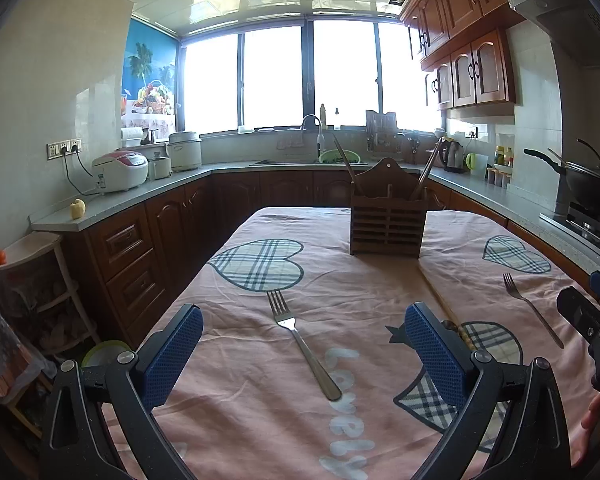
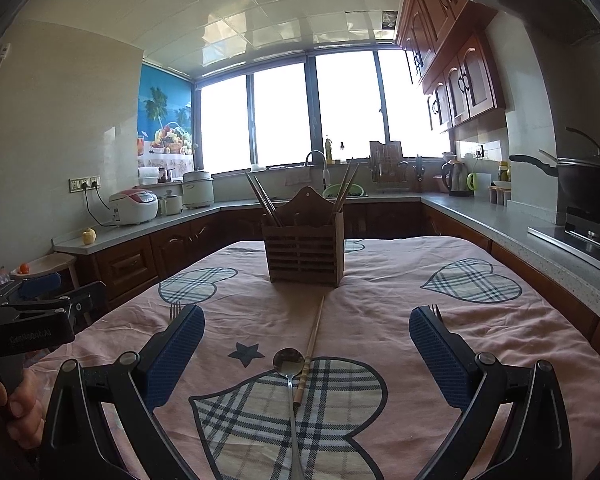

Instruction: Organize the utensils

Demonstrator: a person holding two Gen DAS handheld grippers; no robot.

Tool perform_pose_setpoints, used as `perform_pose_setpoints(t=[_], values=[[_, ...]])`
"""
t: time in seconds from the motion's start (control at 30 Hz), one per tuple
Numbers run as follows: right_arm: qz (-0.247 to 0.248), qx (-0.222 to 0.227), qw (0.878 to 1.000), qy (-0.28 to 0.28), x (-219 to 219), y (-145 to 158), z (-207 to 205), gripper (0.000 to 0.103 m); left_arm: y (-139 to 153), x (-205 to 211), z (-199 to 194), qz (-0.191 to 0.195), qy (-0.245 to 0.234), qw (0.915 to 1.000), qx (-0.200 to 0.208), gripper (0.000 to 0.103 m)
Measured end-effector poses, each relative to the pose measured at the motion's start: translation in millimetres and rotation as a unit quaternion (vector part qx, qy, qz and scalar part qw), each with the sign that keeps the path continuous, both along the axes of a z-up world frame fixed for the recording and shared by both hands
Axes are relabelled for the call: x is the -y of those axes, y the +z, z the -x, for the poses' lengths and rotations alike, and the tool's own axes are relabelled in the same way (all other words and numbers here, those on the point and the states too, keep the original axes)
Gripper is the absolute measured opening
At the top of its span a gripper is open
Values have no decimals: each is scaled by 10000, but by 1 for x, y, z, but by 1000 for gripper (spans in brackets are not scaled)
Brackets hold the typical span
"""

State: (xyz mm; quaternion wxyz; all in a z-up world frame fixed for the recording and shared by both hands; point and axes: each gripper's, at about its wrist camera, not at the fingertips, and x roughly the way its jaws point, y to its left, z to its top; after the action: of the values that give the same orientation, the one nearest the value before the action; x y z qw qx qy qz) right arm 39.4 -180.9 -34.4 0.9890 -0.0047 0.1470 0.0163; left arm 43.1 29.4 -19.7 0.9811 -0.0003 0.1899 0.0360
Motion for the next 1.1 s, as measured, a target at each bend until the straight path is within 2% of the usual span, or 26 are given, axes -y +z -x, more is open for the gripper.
perform_pose_setpoints(t=[1.1], values=[[5,53,10000,39,-1,8,2,103,0,8,1,28,-43,10000,24,102]])
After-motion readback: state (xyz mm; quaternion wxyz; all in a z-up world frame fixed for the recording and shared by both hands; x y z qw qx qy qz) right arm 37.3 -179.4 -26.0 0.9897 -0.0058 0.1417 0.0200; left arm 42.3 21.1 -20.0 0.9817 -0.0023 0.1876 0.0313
